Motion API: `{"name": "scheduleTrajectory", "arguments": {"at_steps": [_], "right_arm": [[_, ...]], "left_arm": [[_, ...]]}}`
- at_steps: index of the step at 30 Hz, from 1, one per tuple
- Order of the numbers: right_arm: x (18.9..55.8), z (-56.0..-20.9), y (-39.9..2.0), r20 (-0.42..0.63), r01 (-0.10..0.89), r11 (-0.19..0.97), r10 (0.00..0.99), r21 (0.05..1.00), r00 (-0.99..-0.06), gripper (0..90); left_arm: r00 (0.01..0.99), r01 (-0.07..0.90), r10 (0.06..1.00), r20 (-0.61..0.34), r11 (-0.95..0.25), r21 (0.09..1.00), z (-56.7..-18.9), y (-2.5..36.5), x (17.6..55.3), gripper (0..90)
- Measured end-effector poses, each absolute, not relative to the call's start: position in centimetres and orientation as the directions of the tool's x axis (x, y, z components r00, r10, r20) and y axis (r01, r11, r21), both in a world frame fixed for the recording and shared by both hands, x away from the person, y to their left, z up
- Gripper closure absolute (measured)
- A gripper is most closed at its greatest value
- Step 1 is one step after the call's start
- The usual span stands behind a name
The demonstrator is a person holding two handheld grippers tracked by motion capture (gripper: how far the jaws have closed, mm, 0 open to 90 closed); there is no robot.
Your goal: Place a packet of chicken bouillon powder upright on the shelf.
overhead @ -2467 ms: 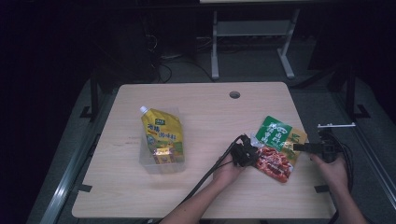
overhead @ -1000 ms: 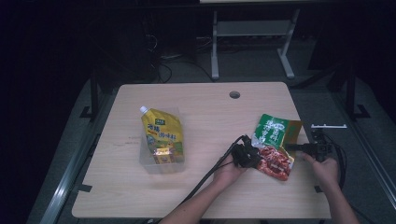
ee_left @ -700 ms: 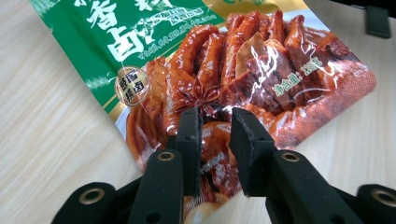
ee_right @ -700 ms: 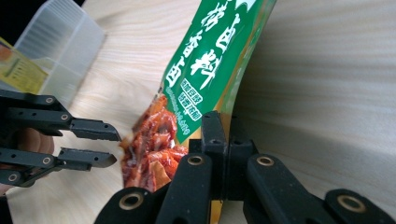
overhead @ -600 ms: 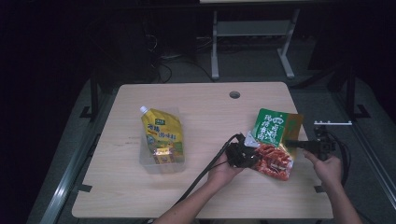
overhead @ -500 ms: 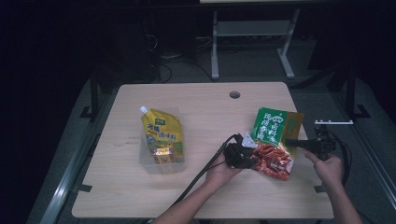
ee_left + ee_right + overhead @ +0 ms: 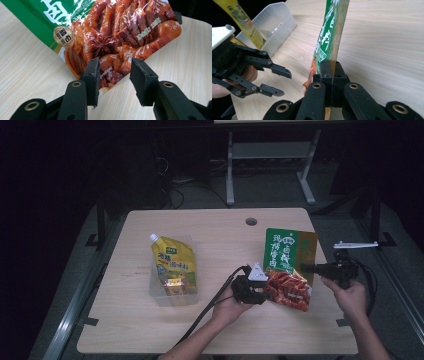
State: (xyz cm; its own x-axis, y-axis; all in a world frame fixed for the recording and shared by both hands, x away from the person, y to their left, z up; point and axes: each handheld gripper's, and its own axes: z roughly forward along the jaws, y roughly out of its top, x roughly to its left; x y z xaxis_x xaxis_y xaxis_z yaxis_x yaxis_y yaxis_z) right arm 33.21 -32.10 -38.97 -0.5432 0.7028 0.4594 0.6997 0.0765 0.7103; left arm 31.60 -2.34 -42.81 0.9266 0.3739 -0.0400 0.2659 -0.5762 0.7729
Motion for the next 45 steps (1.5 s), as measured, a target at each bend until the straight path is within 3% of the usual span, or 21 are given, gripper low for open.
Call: {"name": "scheduleTrajectory", "arguments": {"at_steps": [45], "right_arm": [[33.2, -32.6, -26.0, 0.29, 0.523, 0.275, 0.587, 0.807, -0.756, 89.8]], "left_arm": [[0.943, 0.236, 0.326, -0.061, -0.53, 0.814, -42.5, 2.4, 27.6, 48.4]]}}
